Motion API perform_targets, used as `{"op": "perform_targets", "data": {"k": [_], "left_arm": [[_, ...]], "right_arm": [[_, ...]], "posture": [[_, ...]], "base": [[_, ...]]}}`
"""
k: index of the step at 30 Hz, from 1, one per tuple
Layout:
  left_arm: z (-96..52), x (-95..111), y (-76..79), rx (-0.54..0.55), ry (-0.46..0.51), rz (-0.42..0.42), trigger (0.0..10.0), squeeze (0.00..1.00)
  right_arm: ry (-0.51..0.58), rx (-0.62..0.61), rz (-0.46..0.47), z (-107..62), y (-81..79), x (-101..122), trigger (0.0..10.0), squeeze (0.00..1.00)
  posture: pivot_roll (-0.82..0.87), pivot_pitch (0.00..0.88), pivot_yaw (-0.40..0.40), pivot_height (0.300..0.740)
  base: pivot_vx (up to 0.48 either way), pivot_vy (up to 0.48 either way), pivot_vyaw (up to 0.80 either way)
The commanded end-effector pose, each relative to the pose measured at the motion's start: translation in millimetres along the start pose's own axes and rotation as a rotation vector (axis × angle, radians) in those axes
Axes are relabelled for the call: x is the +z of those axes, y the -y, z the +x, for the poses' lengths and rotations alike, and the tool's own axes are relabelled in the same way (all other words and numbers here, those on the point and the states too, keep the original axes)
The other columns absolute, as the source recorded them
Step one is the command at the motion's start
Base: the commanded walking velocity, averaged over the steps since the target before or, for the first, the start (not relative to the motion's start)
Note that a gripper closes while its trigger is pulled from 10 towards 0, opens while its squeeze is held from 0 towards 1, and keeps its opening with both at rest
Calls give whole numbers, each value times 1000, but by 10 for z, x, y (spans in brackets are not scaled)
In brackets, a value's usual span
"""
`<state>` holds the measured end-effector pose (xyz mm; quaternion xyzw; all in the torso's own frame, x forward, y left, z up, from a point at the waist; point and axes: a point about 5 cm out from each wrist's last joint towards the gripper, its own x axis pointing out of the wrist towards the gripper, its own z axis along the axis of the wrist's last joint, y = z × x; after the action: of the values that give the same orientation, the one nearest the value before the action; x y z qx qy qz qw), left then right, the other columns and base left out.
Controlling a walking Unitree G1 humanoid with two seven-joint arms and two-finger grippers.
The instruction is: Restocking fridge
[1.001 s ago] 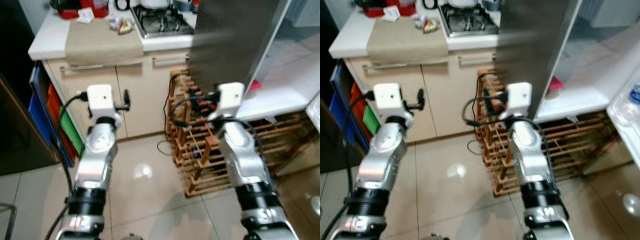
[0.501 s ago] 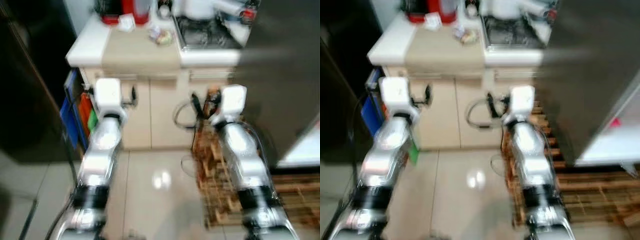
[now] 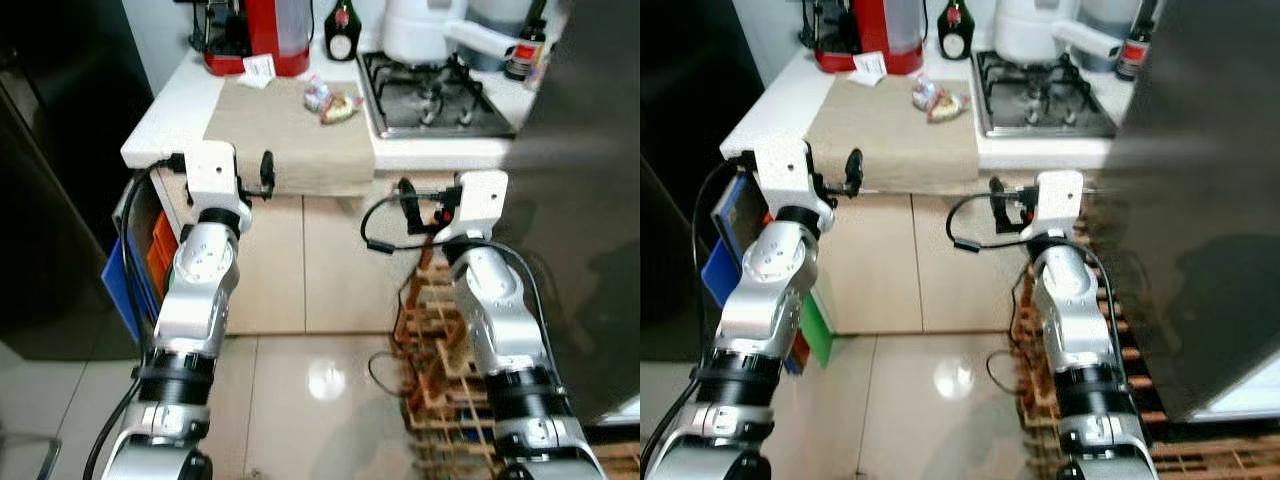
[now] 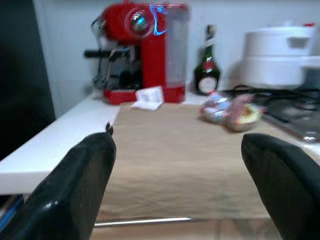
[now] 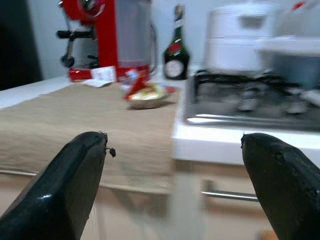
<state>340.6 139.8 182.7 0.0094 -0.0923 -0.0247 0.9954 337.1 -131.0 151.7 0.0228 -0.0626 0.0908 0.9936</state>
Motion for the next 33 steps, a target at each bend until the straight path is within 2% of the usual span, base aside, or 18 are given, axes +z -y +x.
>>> {"op": "perform_targets", "data": {"k": [1,18,20,23,27,29,30,31,32,33], "left_arm": [[20,38,60,-31,19,-6,10000,0],[41,53,78,-53,22,-14,10000,0],[40,68,85,-58,28,-13,10000,0],[38,90,87,-63,35,-10,10000,0],[61,140,69,-62,55,-10,10000,0],[70,153,63,-60,58,-11,10000,0],[70,153,63,-60,58,-11,10000,0],[73,162,62,-59,62,-16,10000,0],[76,173,67,-57,69,-21,10000,0],[76,173,67,-57,69,-21,10000,0]], "right_arm": [[31,12,-23,35,-6,76,10000,0],[47,13,-22,31,-14,104,10000,0],[66,7,-21,50,-4,161,10000,0],[111,3,-30,106,2,304,10000,0],[195,35,-67,255,-6,667,10000,0],[204,68,-107,330,-1,803,10000,0],[204,68,-107,330,-1,803,10000,0],[194,98,-138,391,19,888,10000,0],[156,166,-216,485,54,1006,10000,0],[156,166,-216,485,54,1006,10000,0]], "posture": [[-28,0,22,740],[-34,0,31,740],[-29,0,32,740],[-26,0,33,740],[-16,0,27,740],[-14,0,25,740],[-14,0,25,740],[-13,0,21,740],[-13,0,20,740],[-13,0,20,740]], "base": [[480,0,0],[480,0,0],[480,0,0],[480,0,0],[480,0,0],[480,0,0],[480,0,0],[480,0,0],[480,0,0],[480,0,0]]}}
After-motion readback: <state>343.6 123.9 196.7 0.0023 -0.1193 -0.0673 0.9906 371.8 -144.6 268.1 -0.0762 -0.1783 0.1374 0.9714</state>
